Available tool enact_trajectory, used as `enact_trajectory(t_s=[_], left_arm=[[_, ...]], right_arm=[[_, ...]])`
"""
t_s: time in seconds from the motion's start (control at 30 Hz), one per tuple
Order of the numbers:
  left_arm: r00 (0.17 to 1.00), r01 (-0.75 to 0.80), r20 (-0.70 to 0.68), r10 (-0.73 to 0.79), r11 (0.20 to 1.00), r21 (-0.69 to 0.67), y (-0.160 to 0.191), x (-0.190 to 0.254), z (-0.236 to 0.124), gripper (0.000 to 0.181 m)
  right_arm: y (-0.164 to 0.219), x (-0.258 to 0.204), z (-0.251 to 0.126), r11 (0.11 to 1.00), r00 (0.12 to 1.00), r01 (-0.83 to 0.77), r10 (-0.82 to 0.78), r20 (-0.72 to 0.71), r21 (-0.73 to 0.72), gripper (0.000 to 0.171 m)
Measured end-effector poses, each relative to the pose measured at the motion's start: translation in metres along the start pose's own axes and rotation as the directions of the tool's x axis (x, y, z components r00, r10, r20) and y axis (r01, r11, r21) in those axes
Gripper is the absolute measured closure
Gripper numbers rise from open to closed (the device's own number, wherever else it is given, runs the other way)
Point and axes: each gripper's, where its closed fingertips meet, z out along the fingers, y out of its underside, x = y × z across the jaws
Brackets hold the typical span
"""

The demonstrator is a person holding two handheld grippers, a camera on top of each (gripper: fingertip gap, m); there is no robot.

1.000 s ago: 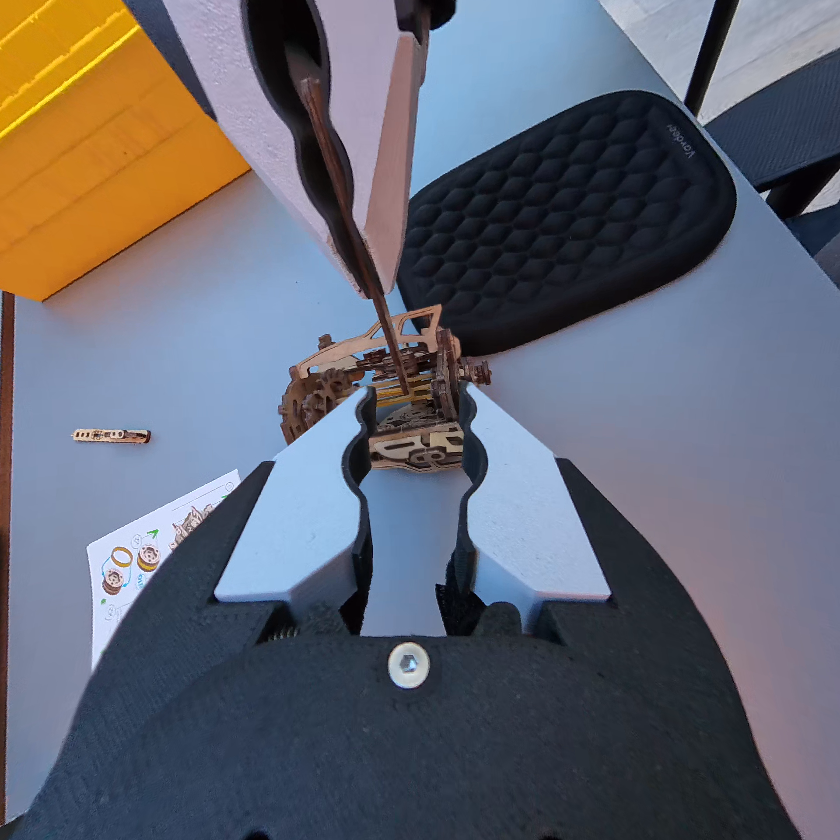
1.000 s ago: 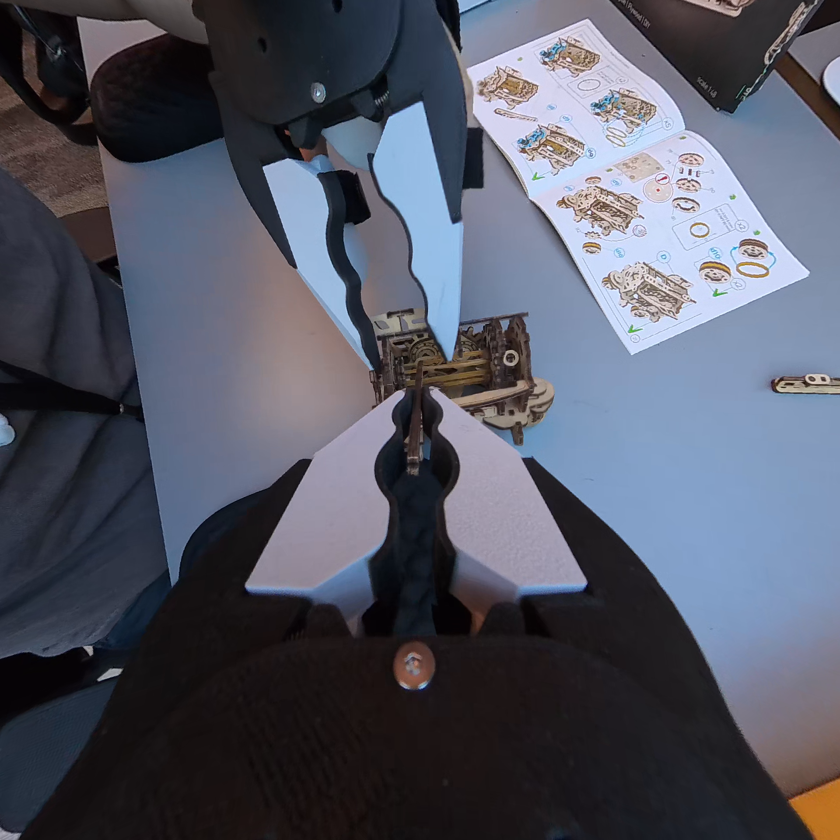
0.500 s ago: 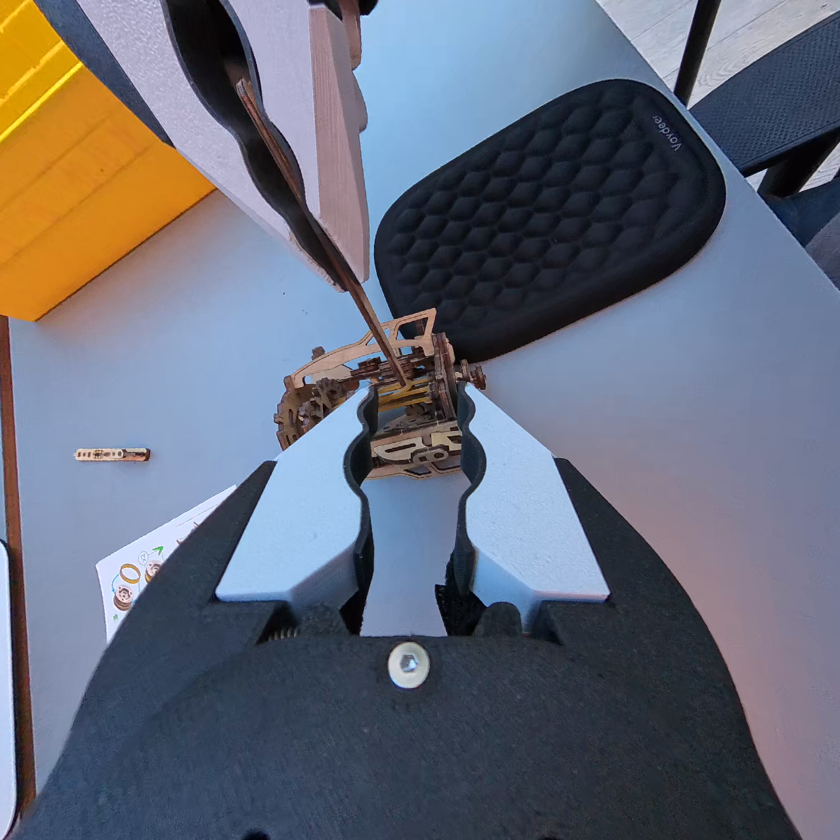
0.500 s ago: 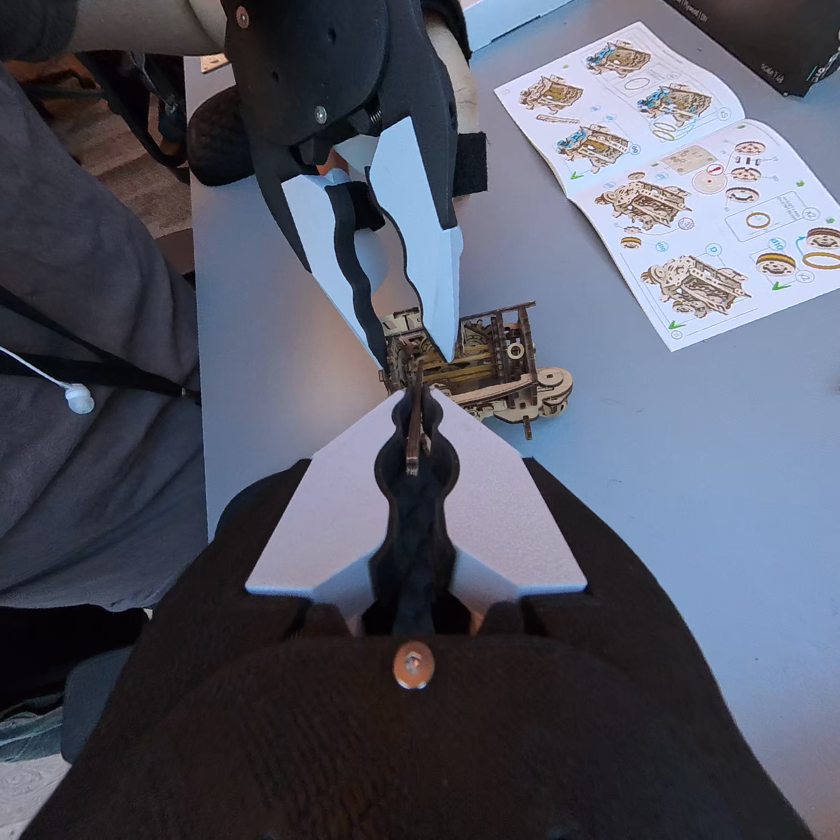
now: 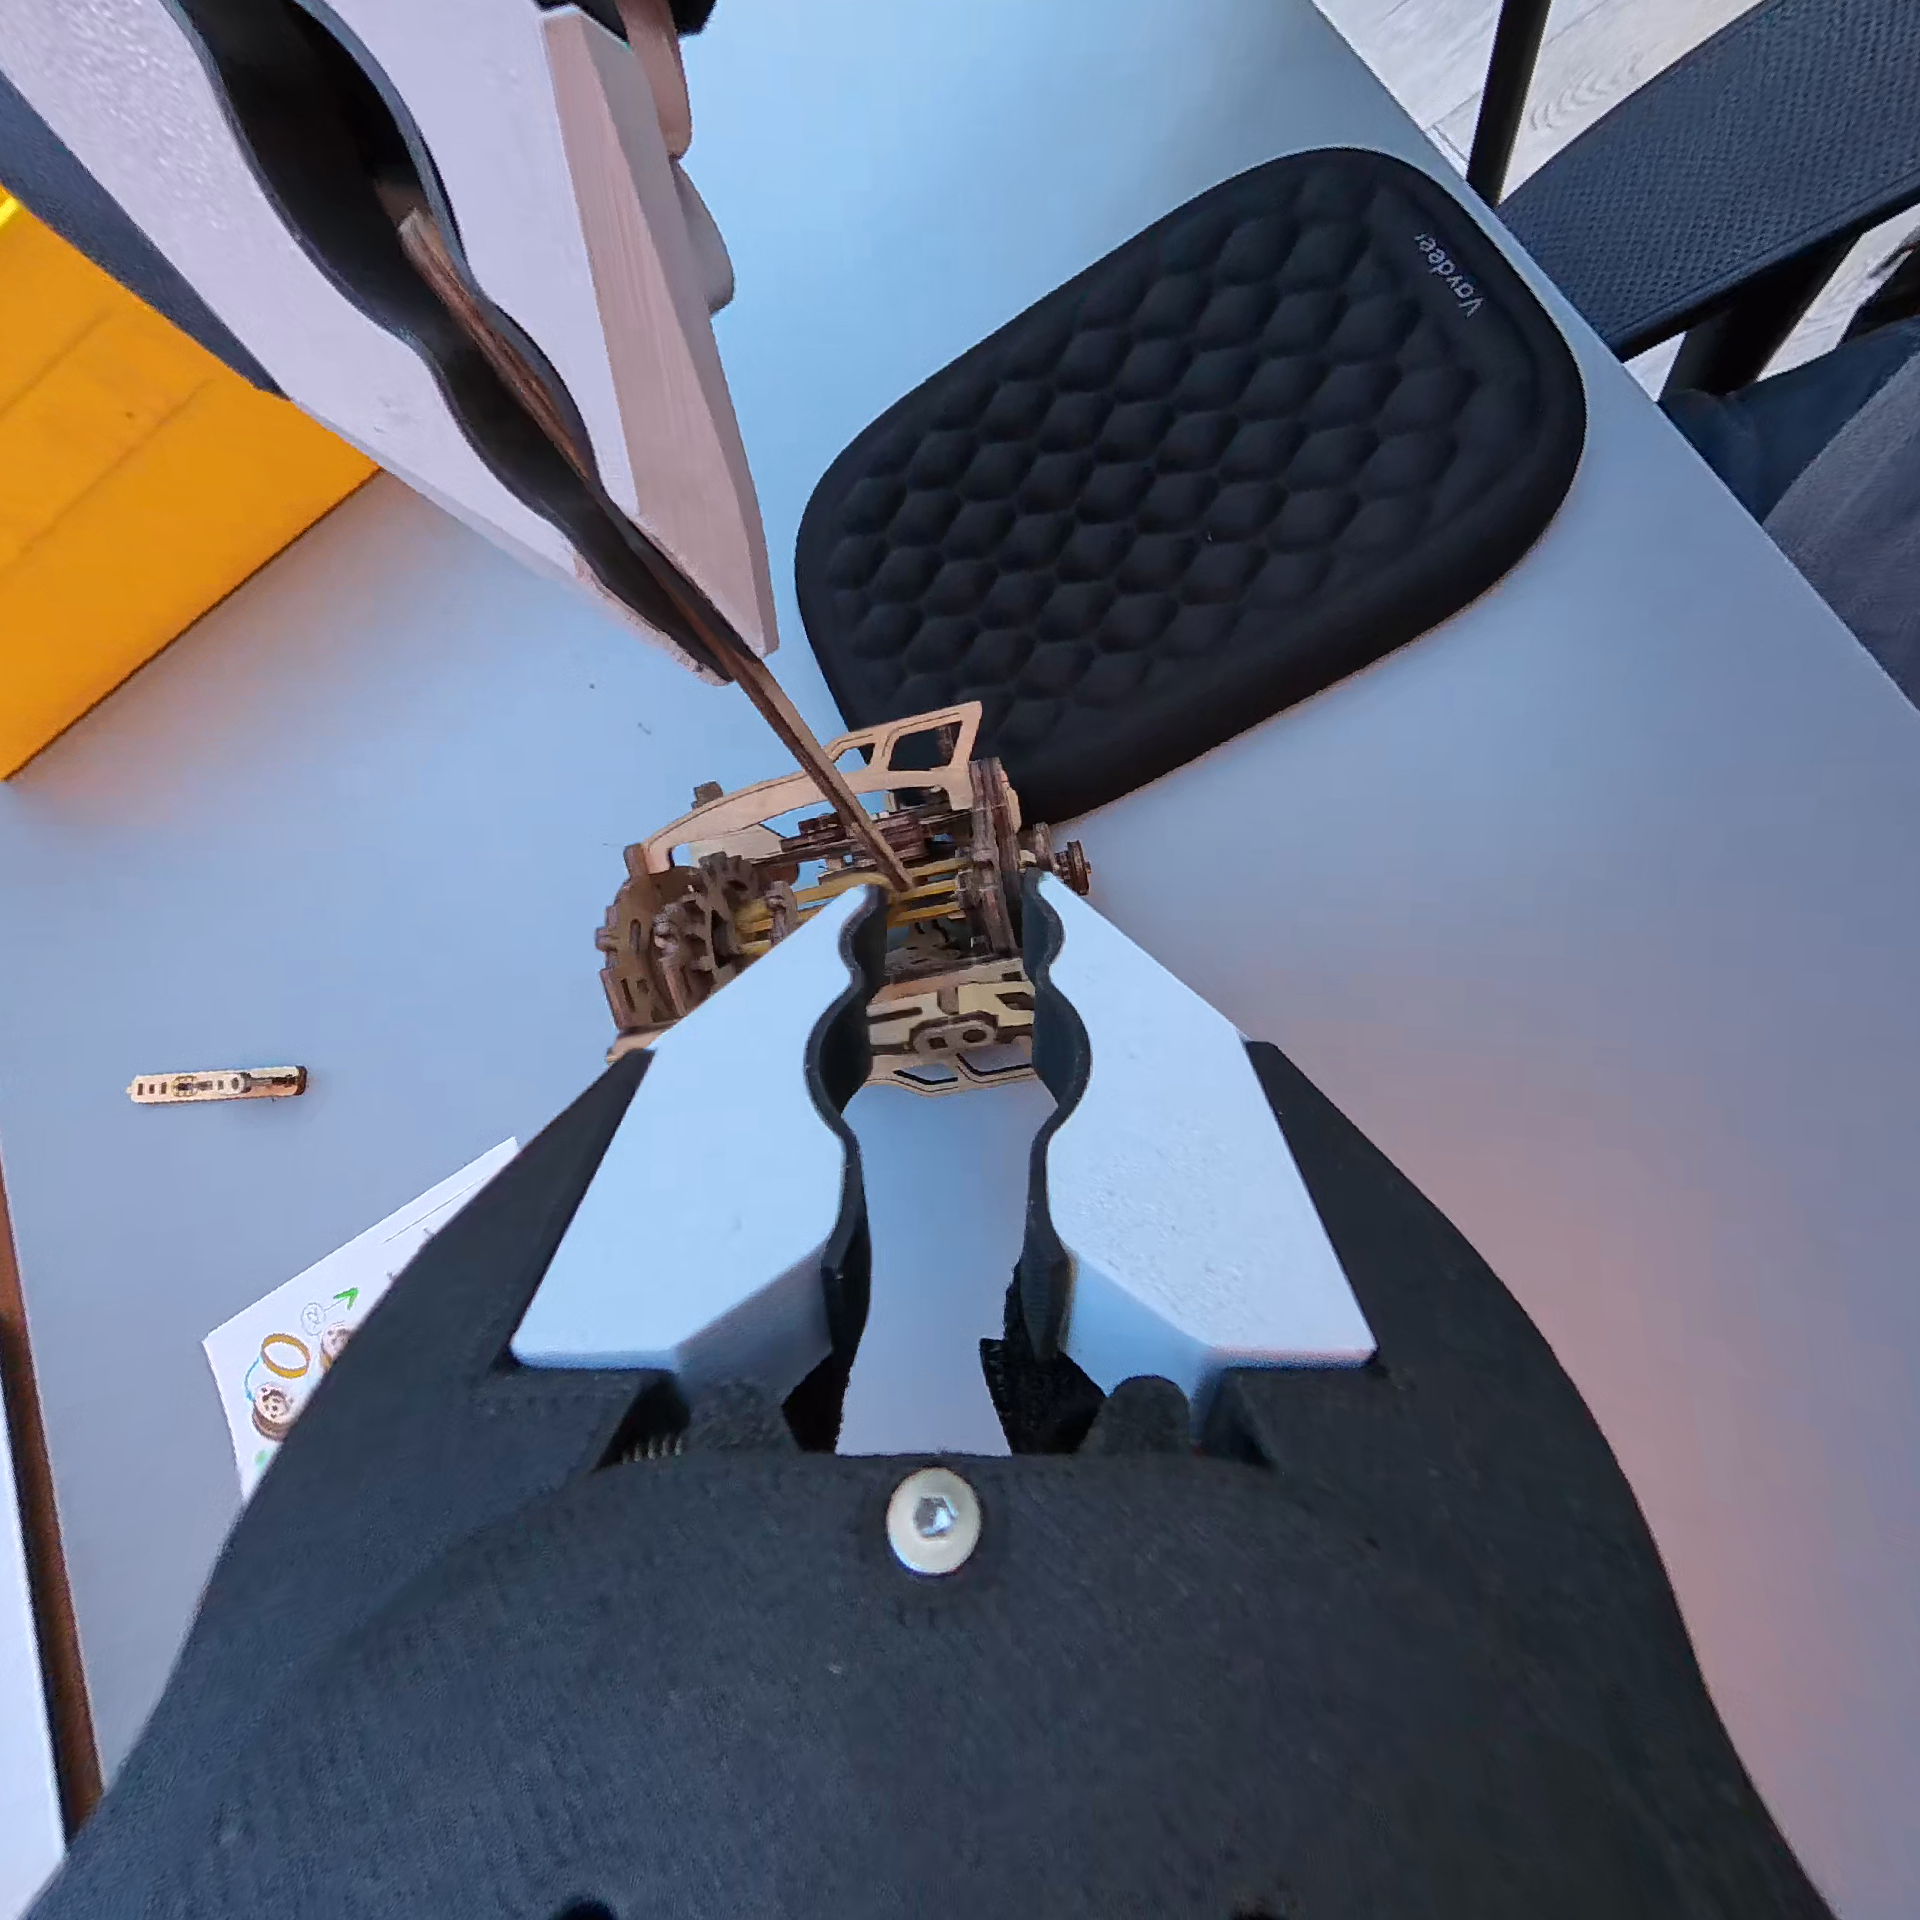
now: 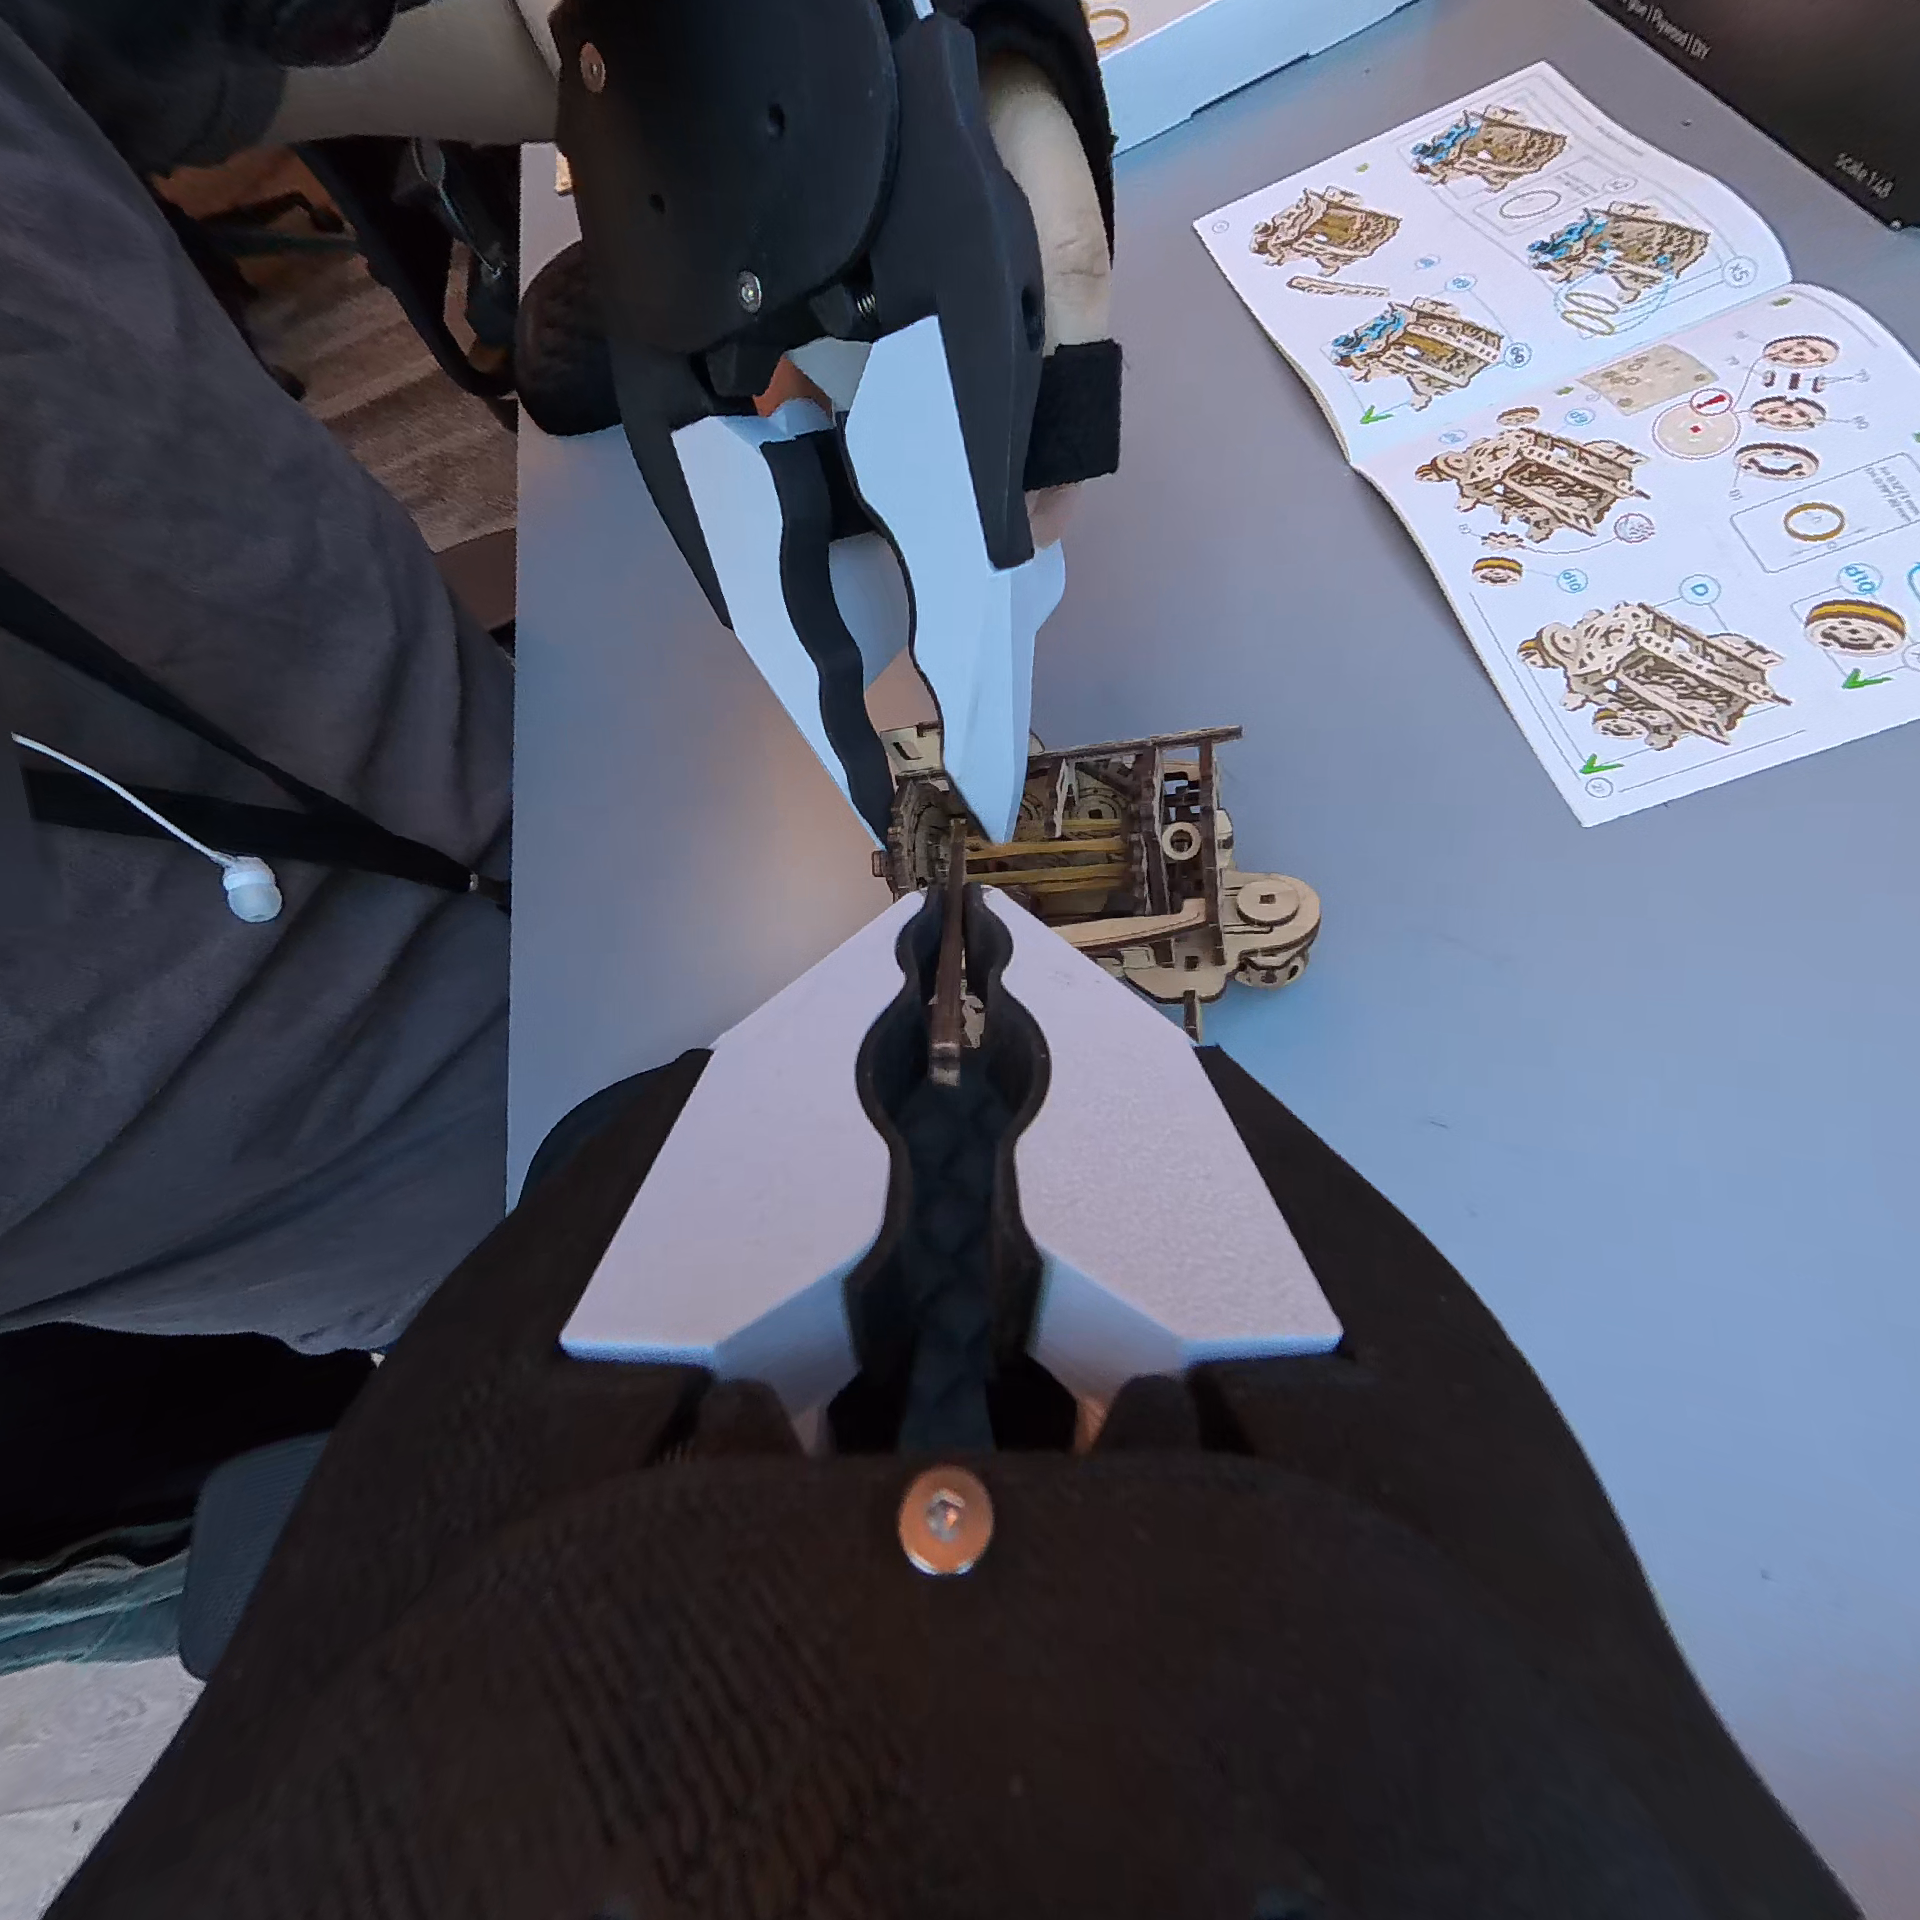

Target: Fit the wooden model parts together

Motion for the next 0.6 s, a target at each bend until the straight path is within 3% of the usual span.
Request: enact_trajectory(t_s=[0.07, 0.6], left_arm=[[1.0, -0.006, -0.012, 0.006, 1.0, -0.012, 0.0, 0.001, 0.0, 0.162], [0.998, -0.021, -0.062, 0.017, 0.998, -0.061, 0.001, 0.004, 0.002, 0.168]], right_arm=[[-0.008, -0.009, -0.001, 0.999, 0.998, -0.003, 0.0, 0.065, 0.05, 0.17], [0.003, 0.016, -0.016, 0.995, 0.987, 0.1, -0.102, -0.128, -0.02, 0.17]])
